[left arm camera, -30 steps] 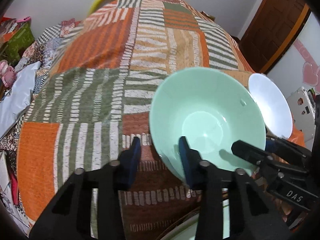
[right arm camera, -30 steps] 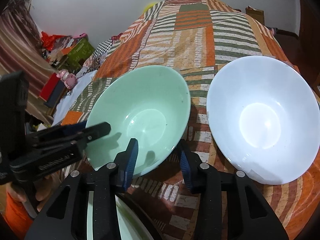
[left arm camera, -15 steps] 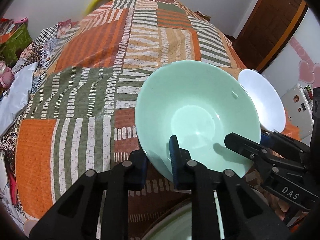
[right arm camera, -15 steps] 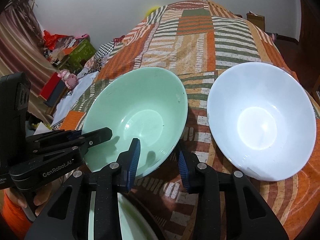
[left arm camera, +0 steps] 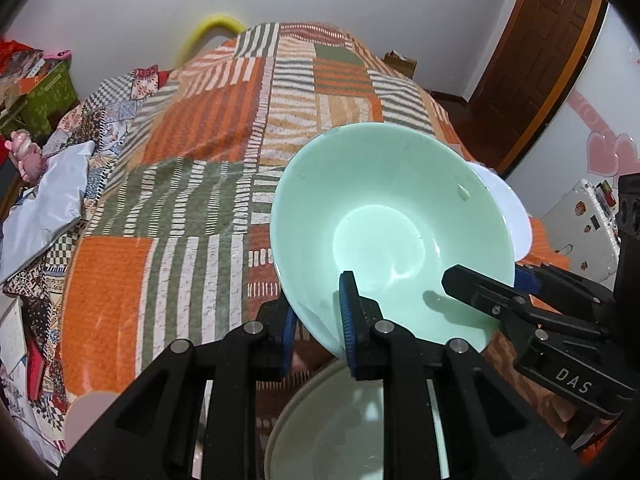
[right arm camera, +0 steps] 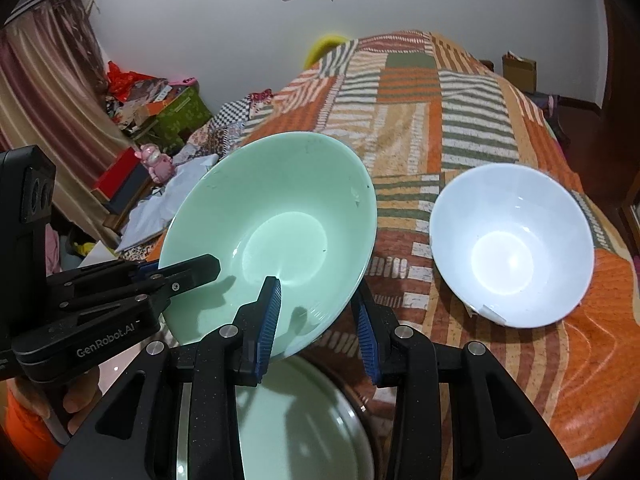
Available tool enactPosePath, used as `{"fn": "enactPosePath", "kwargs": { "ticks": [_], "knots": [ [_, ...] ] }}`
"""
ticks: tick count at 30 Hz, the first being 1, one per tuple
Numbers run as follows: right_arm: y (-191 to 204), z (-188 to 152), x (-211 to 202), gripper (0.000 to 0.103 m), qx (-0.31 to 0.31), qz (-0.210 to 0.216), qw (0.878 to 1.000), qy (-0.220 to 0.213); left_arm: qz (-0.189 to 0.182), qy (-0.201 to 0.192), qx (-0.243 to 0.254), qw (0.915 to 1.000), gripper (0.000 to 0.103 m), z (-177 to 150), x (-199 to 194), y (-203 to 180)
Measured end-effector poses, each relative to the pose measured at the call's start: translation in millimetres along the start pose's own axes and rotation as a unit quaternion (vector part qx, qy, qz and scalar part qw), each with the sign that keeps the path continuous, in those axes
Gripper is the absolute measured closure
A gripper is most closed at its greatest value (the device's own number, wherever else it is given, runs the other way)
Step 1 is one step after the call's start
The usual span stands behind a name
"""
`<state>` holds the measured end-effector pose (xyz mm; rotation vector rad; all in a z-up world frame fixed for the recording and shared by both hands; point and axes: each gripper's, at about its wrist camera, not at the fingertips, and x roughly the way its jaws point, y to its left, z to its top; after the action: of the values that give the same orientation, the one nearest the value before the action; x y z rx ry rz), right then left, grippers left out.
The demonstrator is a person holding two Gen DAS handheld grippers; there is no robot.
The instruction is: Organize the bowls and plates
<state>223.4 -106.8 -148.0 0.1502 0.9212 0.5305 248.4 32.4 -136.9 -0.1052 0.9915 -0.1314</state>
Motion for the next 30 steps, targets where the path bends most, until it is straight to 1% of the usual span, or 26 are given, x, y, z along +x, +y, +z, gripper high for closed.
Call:
{"fn": "enactPosePath", "kwargs": {
  "ticks": [9,15,22,30],
  "knots": [
    [25.2,-4.9,-24.1,0.070,-0.017,0.006,1.000,-0.020,0.003,-0.029,-0.005,0.9995,0.083,-15.2,-46.1,1.1],
    [43.1,-12.6,-28.2,0.070,-0.029,0.013,0.999,-0.021,0.010,-0.043,-0.011,0.9990,0.083,-28.9,-71.7,8.4],
    [67.8,-22.5,-28.8,0.070,-0.041,0.026,0.999,-0.020,0.021,-0.054,-0.025,0.9980,0.083,-50.8,-99.5,27.0],
    [97.4,-34.7,-25.1,0.070,-0.057,0.040,0.997,-0.017,0.029,-0.060,-0.049,0.9966,0.083,-76.4,-118.6,52.2]
  ]
}}
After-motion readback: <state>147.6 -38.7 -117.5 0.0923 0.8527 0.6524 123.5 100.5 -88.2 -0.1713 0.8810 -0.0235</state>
